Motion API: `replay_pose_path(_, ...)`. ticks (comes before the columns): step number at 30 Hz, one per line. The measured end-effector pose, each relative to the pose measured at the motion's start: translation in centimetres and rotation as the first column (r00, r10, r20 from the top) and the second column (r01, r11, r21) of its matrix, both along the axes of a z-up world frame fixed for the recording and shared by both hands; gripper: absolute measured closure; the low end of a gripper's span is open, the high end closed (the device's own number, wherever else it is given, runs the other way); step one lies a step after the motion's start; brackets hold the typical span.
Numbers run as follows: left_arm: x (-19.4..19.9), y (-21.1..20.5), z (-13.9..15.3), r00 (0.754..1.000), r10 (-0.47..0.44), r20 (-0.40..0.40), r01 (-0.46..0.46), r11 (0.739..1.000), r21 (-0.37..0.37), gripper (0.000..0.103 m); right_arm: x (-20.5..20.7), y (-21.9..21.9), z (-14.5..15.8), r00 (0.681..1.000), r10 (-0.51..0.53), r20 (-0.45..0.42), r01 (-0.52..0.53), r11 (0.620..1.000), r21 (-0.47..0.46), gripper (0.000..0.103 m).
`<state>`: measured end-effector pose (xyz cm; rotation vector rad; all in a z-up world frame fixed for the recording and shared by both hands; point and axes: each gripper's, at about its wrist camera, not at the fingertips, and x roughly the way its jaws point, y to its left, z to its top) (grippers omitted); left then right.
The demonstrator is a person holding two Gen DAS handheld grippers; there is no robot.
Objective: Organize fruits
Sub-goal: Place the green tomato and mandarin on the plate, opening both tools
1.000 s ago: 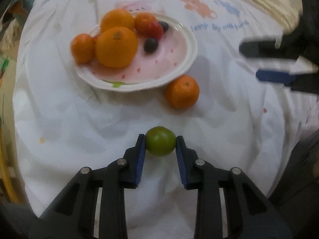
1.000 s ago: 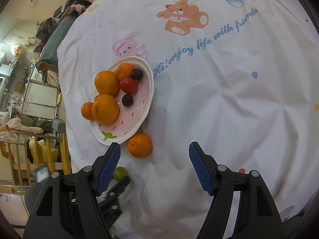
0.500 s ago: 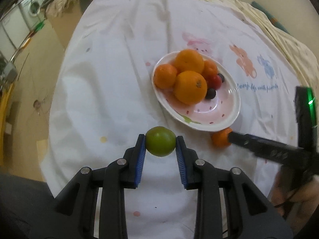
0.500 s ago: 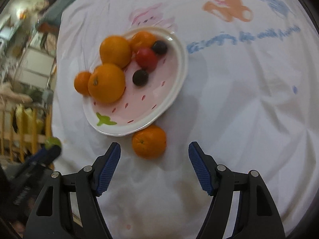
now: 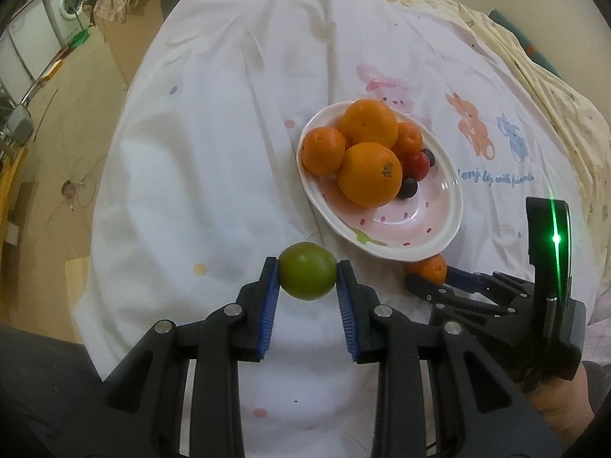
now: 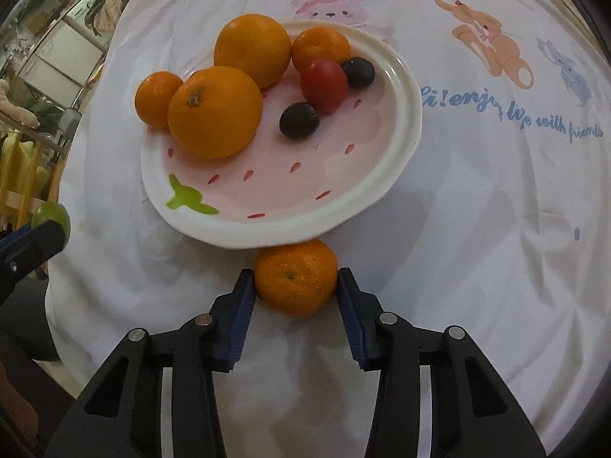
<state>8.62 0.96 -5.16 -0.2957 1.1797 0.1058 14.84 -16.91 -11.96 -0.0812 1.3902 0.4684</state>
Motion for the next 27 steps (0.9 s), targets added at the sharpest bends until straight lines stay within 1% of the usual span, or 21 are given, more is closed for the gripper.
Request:
replay_pose_path(3,0.1,0.0,0.0,1.000,-0.002,0.002,0.002,1.000,0.004,0.077,-0.3,-0.1,0.3,1.000,0.000,-0.002,0.000,1.000,0.024,0.060)
replay_pose_path(5,0.1,0.0,0.0,1.000,-0.002,0.007,0.002,1.000,0.004,0.077,-0.8,-0.2,0.5,0.999,-0.001,-0.036,0.004,0.998,0.068,0.060)
replay_pose_path(8,0.2,-0.1,0.1,1.000,-0.006,0.017,0.006,1.000,0.003,0.077,-2.1,-0.6,1.4,0.998,0.001,-0.060,0.006,0.993,0.115,0.060)
replay_pose_path(10,0.2,-0.2,0.2,1.000,-0.009,0.024,0.009,1.000,0.007,0.077,-2.7,-1.3,2.3,0.998,-0.011,-0.065,0.021,0.988,0.153,0.060)
replay_pose_path(13,0.4,-0.4,0.4,0.999,-0.020,0.032,0.020,1.000,0.000,0.077,-2.7,-3.5,4.8,0.998,-0.058,-0.038,0.064,0.974,0.215,0.060)
replay_pose_path(15,0.8,-0.7,0.6,0.999,-0.024,0.038,0.024,1.000,0.002,0.077,-2.1,-4.8,5.8,0.995,-0.096,-0.024,0.099,0.964,0.246,0.060)
replay_pose_path(17,1.5,-1.1,0.9,0.999,-0.031,0.036,0.032,0.999,-0.011,0.077,-0.8,-5.9,7.0,0.990,-0.138,0.000,0.133,0.954,0.268,0.060)
replay_pose_path(18,2.2,-1.6,1.1,0.998,-0.055,0.039,0.055,0.998,-0.019,0.077,-0.3,-6.1,7.3,0.988,-0.153,0.005,0.145,0.949,0.280,0.060)
replay_pose_path(21,3.7,-2.6,1.4,0.996,-0.083,0.045,0.084,0.996,-0.013,0.077,2.2,-6.4,7.8,0.982,-0.185,0.021,0.170,0.938,0.300,0.060)
replay_pose_path(23,4.6,-3.1,0.8,0.995,-0.096,0.015,0.097,0.995,-0.036,0.077,3.9,-6.2,7.8,0.979,-0.199,0.044,0.178,0.940,0.291,0.060)
replay_pose_path(24,5.2,-3.5,0.2,0.995,-0.103,-0.017,0.102,0.993,-0.062,0.077,4.6,-6.3,7.9,0.978,-0.202,0.048,0.180,0.940,0.288,0.060)
replay_pose_path(26,6.1,-4.3,-1.1,0.990,-0.127,-0.063,0.119,0.987,-0.109,0.077,6.3,-6.3,7.2,0.978,-0.205,0.030,0.187,0.937,0.296,0.060)
replay_pose_path(27,6.4,-4.7,-1.5,0.988,-0.137,-0.073,0.128,0.986,-0.110,0.077,7.1,-6.2,6.6,0.979,-0.203,0.012,0.190,0.935,0.300,0.060)
